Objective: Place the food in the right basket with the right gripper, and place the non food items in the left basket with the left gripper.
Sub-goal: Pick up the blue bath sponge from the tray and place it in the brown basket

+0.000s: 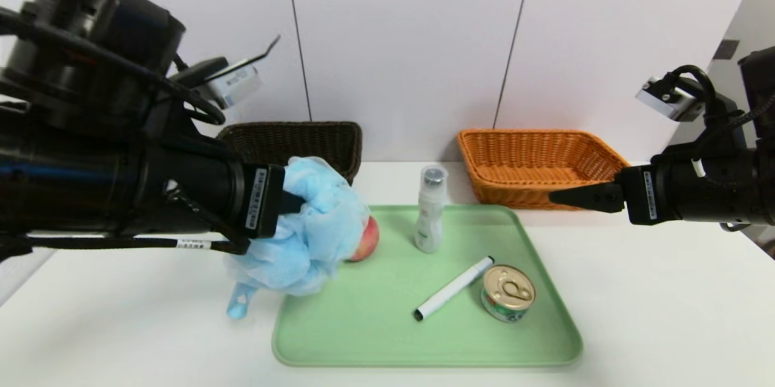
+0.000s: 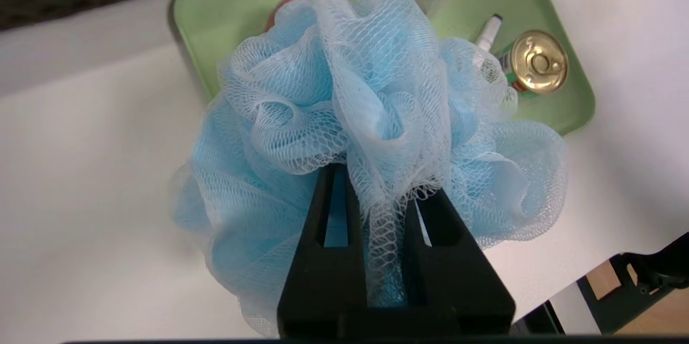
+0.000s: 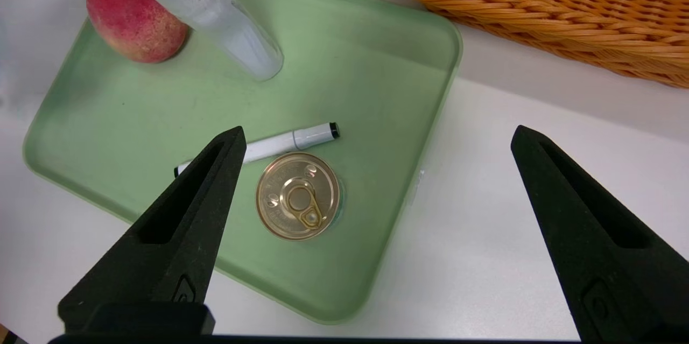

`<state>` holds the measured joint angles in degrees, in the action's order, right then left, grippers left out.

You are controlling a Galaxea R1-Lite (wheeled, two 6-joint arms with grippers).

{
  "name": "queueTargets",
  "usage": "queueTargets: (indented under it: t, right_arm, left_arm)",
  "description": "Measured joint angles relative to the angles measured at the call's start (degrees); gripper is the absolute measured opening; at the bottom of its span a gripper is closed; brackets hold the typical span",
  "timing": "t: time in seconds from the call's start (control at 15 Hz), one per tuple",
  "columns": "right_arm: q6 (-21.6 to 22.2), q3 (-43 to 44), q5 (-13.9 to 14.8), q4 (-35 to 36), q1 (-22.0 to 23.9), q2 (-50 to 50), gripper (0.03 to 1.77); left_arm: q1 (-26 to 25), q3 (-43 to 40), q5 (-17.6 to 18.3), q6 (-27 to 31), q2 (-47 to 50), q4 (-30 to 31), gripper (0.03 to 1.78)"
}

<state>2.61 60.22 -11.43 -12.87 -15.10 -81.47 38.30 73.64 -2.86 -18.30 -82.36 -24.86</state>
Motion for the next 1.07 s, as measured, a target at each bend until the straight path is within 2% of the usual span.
queueTargets:
  t: [0.2, 0.4, 0.8, 1.07]
  right_arm:
    - [-0.02, -0.02, 0.00, 0.01, 0.00, 0.00, 1.70]
    - [-0.16, -0.02, 0.00, 0.04, 0.01, 0.00, 1.70]
    - [-0.30, -0.02, 0.00, 0.04, 0.00, 0.00, 1.70]
    - [-0.35, -0.05, 0.02, -0.02, -0.05, -0.17, 1.70]
  left_arm:
    - [-3.79, 4.44, 0.12, 4.46, 0.24, 0.59, 0.23]
    - [-10.03, 10.56, 0.17, 6.70, -2.18, 0.72, 0.22]
    - [-24.27, 23.69, 0.41, 9.92, -14.96, 0.74, 0.21]
    - [-29.79, 31.95, 2.62, 11.25, -25.00, 0.74, 0.21]
